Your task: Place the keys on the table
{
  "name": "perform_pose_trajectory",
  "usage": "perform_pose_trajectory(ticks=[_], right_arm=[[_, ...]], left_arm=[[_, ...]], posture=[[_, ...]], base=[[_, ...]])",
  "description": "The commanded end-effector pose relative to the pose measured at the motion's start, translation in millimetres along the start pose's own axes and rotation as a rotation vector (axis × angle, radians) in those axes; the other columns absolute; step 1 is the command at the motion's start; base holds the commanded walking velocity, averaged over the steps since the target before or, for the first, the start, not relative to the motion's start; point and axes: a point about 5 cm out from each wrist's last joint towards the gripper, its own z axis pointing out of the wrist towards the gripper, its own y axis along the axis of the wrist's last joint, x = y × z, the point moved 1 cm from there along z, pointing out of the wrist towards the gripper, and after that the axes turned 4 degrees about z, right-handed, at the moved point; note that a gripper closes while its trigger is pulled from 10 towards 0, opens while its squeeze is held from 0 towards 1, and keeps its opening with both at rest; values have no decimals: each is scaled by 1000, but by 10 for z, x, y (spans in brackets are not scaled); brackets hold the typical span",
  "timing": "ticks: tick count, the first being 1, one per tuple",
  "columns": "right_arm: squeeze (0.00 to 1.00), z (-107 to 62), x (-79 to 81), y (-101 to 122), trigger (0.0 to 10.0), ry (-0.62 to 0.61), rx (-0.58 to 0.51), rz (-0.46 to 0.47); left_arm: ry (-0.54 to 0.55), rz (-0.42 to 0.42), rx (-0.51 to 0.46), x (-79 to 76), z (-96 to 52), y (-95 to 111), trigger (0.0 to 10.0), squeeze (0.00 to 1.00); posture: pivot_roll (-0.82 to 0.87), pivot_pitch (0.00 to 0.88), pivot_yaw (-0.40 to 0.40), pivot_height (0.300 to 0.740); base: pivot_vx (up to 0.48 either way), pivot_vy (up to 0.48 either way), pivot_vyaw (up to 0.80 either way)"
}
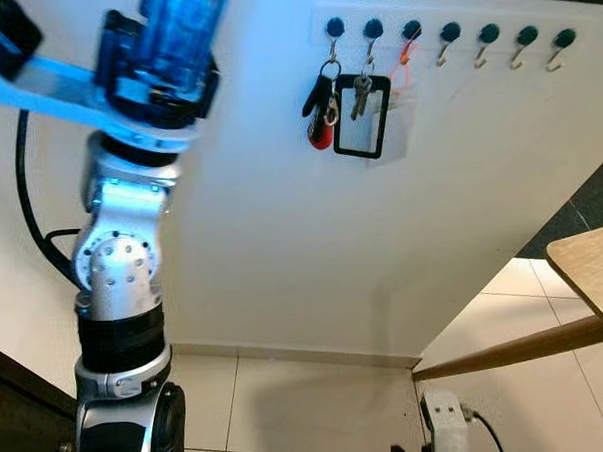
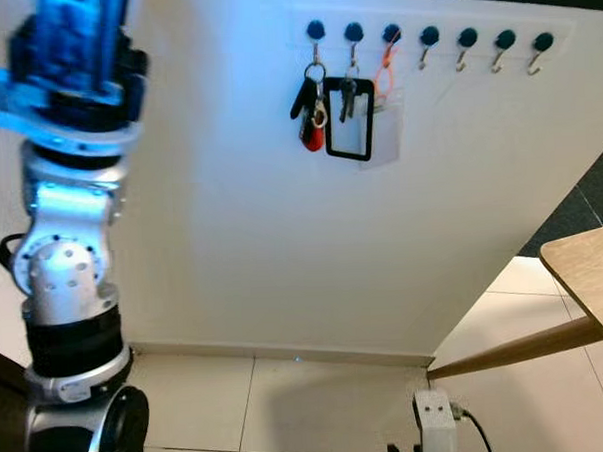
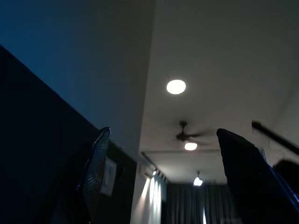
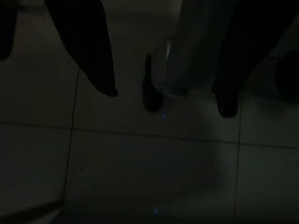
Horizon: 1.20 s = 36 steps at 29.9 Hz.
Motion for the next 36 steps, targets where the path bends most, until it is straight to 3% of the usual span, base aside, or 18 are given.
perform_pose_trajectory(ticks=[1,11,36], right_arm=[[0,-27,-35,-65,10000,-6,16,-3],[0,-34,-47,-60,10000,4,14,-11],[0,-23,-25,-30,10000,7,0,-4]], left_arm=[[-44,-20,-48,-90,53,62,10000,0],[-59,-57,-127,-220,47,237,10000,0],[-51,-111,-151,-256,35,317,10000,0]], posture=[[9,190,-62,740],[8,212,-66,740],[5,215,-60,740]], base=[[0,0,0],[0,0,0],[0,0,0]])
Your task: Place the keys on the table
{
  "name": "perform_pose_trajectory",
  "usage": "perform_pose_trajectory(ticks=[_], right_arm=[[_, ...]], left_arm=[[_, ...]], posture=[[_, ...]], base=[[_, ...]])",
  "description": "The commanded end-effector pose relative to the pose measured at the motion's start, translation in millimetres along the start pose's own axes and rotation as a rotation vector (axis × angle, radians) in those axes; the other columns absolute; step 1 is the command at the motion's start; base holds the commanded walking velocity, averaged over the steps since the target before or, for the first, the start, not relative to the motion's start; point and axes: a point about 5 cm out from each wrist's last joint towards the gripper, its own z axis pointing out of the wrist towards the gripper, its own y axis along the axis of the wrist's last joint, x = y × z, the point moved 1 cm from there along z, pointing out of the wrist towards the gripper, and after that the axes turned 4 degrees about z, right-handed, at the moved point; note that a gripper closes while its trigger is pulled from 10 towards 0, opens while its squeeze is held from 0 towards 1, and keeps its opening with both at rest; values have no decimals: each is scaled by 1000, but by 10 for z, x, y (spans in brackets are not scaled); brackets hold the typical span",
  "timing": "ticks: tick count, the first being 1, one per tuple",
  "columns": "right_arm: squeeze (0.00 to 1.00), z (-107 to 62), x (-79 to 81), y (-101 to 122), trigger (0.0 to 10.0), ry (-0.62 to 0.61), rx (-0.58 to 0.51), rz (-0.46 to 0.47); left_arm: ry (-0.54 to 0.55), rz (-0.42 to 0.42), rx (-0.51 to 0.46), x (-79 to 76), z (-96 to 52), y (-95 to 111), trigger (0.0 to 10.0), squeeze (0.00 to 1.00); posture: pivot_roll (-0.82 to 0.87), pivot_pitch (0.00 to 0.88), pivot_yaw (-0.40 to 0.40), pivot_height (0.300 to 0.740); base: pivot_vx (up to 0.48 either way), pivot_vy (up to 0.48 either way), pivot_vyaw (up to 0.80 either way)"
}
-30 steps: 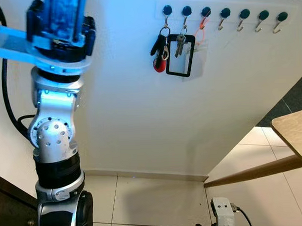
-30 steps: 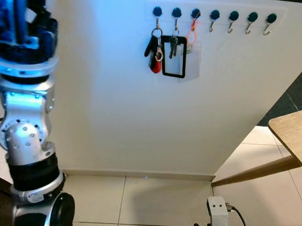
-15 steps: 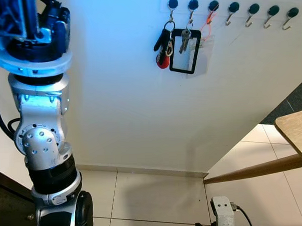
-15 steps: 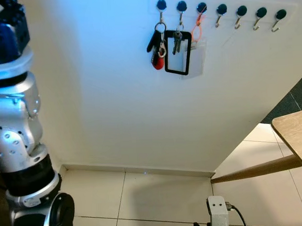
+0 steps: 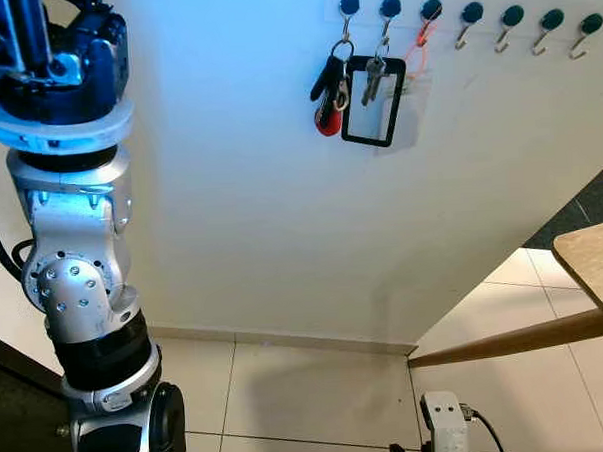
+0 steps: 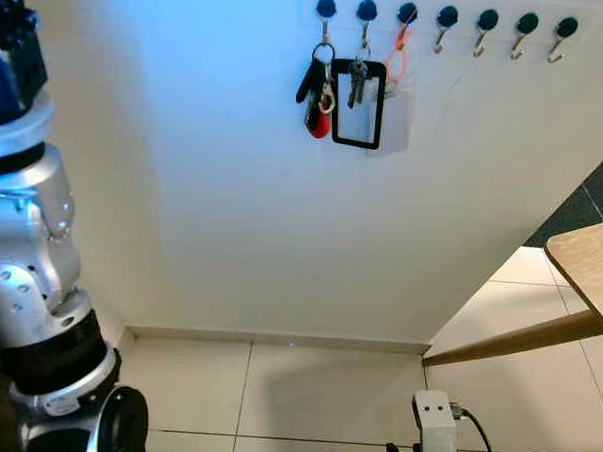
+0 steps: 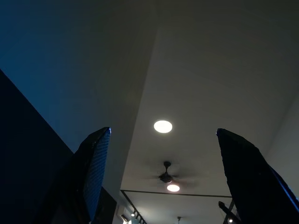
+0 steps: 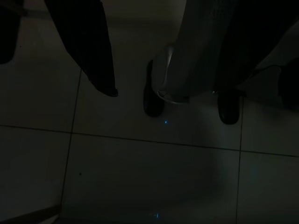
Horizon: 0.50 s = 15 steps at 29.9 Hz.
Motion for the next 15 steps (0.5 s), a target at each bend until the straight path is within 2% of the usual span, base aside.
perform_pose_trajectory(ticks=[1,8,15], right_arm=[[0,-31,-34,-82,10000,-11,22,4],[0,-26,-32,-67,10000,-11,19,7],[0,-23,-30,-60,10000,-12,18,8]], left_arm=[[-21,-2,9,-69,10,-9,10000,0],[-55,-10,14,-84,22,-14,10000,0],[-40,-1,8,-70,20,-4,10000,0]], posture=[[5,215,-60,740],[4,212,-57,740],[5,211,-58,740]], base=[[0,0,0],[0,0,0],[0,0,0]])
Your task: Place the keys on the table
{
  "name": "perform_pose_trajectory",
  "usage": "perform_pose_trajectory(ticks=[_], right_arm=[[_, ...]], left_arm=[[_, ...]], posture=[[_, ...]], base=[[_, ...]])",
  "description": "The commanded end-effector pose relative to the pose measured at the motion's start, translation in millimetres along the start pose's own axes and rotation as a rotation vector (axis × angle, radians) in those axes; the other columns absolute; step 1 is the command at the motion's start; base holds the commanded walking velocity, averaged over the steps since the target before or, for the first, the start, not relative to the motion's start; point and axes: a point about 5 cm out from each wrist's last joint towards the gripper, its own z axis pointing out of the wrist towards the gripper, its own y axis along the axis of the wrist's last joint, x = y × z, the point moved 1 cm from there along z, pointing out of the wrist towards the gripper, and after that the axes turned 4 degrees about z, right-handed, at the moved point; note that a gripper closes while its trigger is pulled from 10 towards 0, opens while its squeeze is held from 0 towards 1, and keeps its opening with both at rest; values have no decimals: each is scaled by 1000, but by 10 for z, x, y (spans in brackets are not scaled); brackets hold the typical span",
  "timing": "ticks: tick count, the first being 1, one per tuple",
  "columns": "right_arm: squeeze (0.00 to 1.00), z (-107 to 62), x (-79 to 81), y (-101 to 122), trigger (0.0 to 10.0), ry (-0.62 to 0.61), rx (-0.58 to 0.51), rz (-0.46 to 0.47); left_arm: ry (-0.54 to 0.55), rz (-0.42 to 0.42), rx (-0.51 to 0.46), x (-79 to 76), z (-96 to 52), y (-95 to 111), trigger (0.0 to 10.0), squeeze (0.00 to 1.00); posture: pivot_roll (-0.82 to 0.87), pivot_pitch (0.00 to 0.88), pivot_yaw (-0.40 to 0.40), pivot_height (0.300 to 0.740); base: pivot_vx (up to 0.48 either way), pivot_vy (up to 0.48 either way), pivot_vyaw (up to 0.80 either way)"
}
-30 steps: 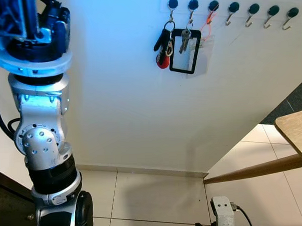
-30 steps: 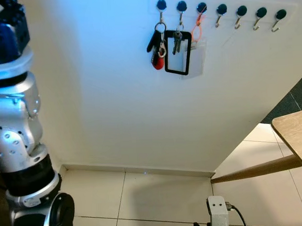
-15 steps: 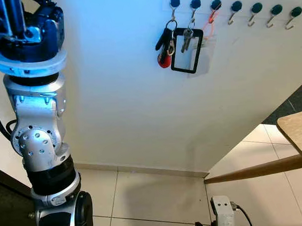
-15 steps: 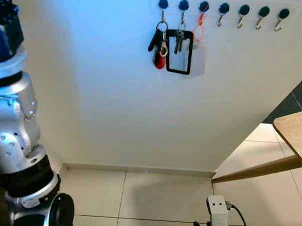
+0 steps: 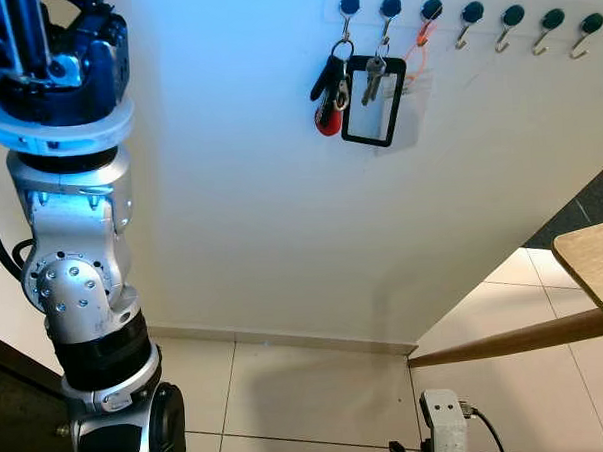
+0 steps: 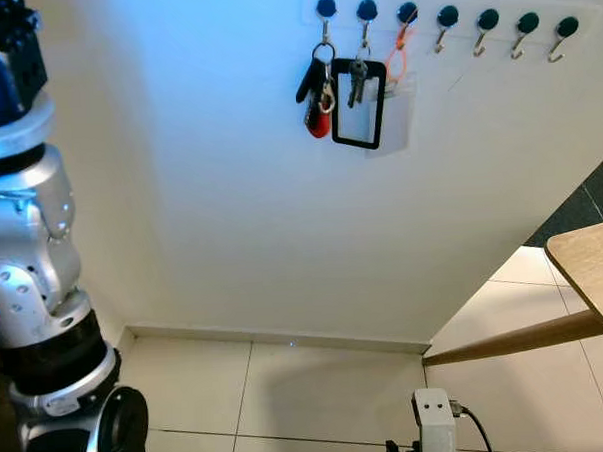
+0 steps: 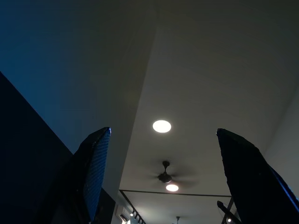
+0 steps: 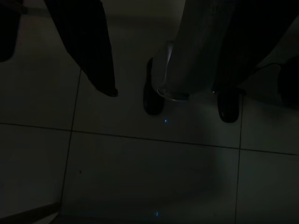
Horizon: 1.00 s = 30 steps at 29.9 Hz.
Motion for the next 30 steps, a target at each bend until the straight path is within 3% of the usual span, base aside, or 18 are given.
perform_pose_trajectory(ticks=[1,15,19,21,22,24,28,30], right_arm=[[0,-31,-34,-83,10000,-14,24,9],[0,-36,-43,-87,10000,-17,22,8],[0,-48,-60,-110,10000,-25,24,12],[0,-52,-78,-108,10000,-35,23,18],[0,-52,-78,-108,10000,-35,23,18],[0,-51,-84,-102,10000,-39,21,21],[0,-45,-77,-93,10000,-38,20,21],[0,-34,-46,-91,10000,-31,22,19]], left_arm=[[-38,0,8,-69,24,0,10000,0],[-15,18,-7,-71,18,32,10000,0],[102,83,64,96,-65,-6,10000,0],[202,128,151,305,-147,-96,10000,0],[202,128,151,305,-147,-96,10000,0],[272,163,248,482,-232,-206,10000,0],[323,179,317,597,-301,-292,10000,0],[403,178,386,745,-414,-376,10000,0]], posture=[[5,211,-58,740],[-4,202,-57,740],[-7,188,-45,740],[-6,178,-41,740],[-6,178,-41,740],[2,161,-36,740],[9,155,-40,740],[18,141,-41,740]], base=[[0,0,0],[0,0,0],[0,0,0],[0,0,0],[0,0,0],[0,0,0],[0,0,0],[0,0,0]])
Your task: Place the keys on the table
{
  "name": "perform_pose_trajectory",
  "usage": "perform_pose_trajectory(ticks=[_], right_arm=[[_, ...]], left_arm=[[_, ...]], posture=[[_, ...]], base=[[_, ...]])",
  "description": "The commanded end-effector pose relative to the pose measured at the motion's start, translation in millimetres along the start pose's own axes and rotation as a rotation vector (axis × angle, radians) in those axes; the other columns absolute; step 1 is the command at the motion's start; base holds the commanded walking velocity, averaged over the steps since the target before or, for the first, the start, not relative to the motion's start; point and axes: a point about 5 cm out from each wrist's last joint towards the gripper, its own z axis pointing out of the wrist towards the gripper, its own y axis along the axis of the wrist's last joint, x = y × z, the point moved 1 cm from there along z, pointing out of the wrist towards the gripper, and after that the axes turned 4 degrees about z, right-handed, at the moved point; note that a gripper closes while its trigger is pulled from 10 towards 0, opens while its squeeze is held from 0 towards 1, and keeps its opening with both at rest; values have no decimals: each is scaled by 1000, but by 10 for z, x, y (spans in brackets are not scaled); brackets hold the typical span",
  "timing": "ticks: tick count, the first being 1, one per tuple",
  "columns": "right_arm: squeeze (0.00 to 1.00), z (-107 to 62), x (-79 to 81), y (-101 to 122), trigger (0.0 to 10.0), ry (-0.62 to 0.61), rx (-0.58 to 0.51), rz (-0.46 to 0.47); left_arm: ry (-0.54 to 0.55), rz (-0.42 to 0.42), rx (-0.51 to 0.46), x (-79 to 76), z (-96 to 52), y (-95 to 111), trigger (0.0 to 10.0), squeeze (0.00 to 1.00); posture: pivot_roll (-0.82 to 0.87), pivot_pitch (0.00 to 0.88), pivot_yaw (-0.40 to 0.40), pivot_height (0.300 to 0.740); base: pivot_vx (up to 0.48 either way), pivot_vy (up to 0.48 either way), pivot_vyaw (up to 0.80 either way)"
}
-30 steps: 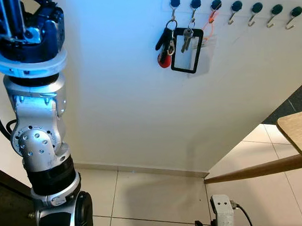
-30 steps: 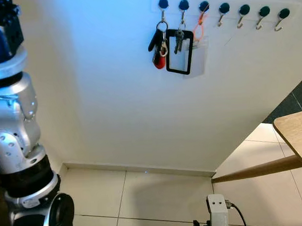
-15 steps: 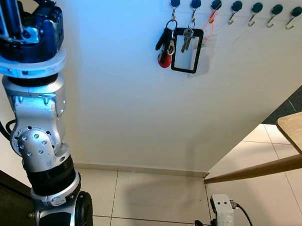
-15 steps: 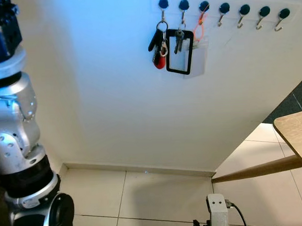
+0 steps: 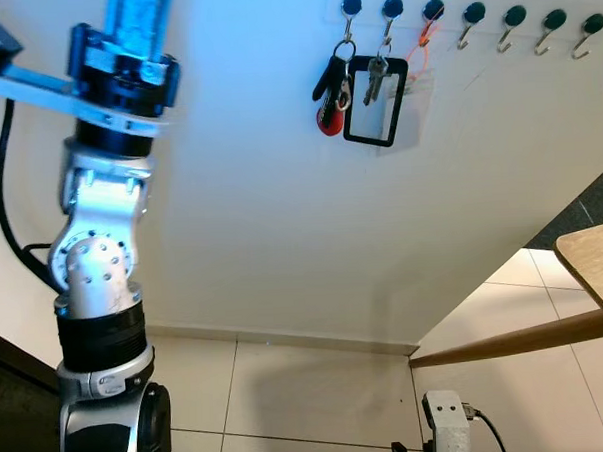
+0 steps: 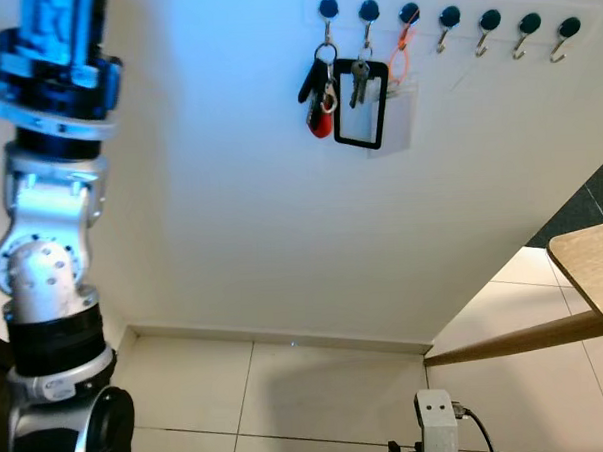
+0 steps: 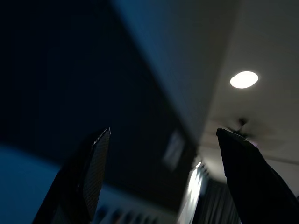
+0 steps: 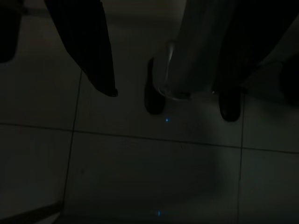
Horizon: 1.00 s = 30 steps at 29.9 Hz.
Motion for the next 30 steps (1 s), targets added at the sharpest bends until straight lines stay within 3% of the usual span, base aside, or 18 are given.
perform_pose_trajectory(ticks=[1,5,7,8,10,11,12,13,14,15,16,19,21,22,25,27,29,30], right_arm=[[0,-33,-30,-98,10000,-15,28,12],[0,-33,-14,-114,10000,-11,32,11],[0,-41,-11,-142,10000,-10,40,9],[0,-41,-11,-142,10000,-10,40,9],[0,-47,-7,-166,10000,-8,48,6],[0,-47,-6,-171,10000,-8,49,5],[0,-47,-6,-171,10000,-8,49,5],[0,-49,-5,-176,10000,-9,50,6],[0,-49,-5,-176,10000,-9,50,6],[0,-51,-7,-182,10000,-9,52,6],[0,-55,-10,-190,10000,-9,55,4],[0,-56,-11,-194,10000,-9,56,3],[0,-57,-11,-195,10000,-6,58,-2],[0,-57,-11,-195,10000,-6,58,-2],[0,-53,-2,-193,10000,0,60,-9],[0,-52,2,-192,10000,1,60,-11],[0,-47,11,-184,10000,3,58,-11],[0,-47,11,-184,10000,3,58,-11]], left_arm=[[21,28,69,53,-7,-65,10000,0],[51,57,148,128,-33,-163,10000,0],[41,83,293,-14,-633,-262,10000,0],[41,83,293,-14,-633,-262,10000,0],[52,103,473,-107,-1113,-472,10000,0],[58,113,525,-100,-1222,-548,10000,0],[58,113,525,-100,-1222,-548,10000,0],[81,129,601,-75,-1389,-658,10000,0],[81,129,601,-75,-1389,-658,10000,0],[96,148,701,-65,-1595,-797,10000,0],[125,155,840,-79,-1954,-1004,10000,0],[142,162,871,-77,-2062,-1054,10000,0],[220,197,927,-22,-2273,-1141,10000,0],[220,197,927,-22,-2273,-1141,10000,0],[368,272,1024,49,-2593,-1240,10000,0],[393,277,1042,53,-2659,-1264,10000,0],[505,374,1109,142,-2895,-1325,10000,0],[505,374,1109,142,-2895,-1325,10000,0]], posture=[[18,141,-41,740],[22,128,-43,740],[27,112,-47,740],[27,112,-47,740],[28,108,-45,740],[28,108,-45,740],[28,108,-45,740],[25,104,-44,740],[25,104,-44,740],[24,100,-46,740],[24,99,-48,740],[25,96,-49,740],[26,95,-52,740],[26,95,-52,740],[29,94,-52,740],[29,94,-52,740],[28,99,-47,740],[28,99,-47,740]], base=[[0,0,0],[0,0,0],[0,0,0],[0,0,0],[0,0,0],[0,0,0],[0,0,0],[0,0,0],[0,0,0],[0,0,0],[0,0,0],[0,0,0],[0,0,0],[0,0,0],[0,0,0],[0,0,0],[0,0,0],[0,0,0]])
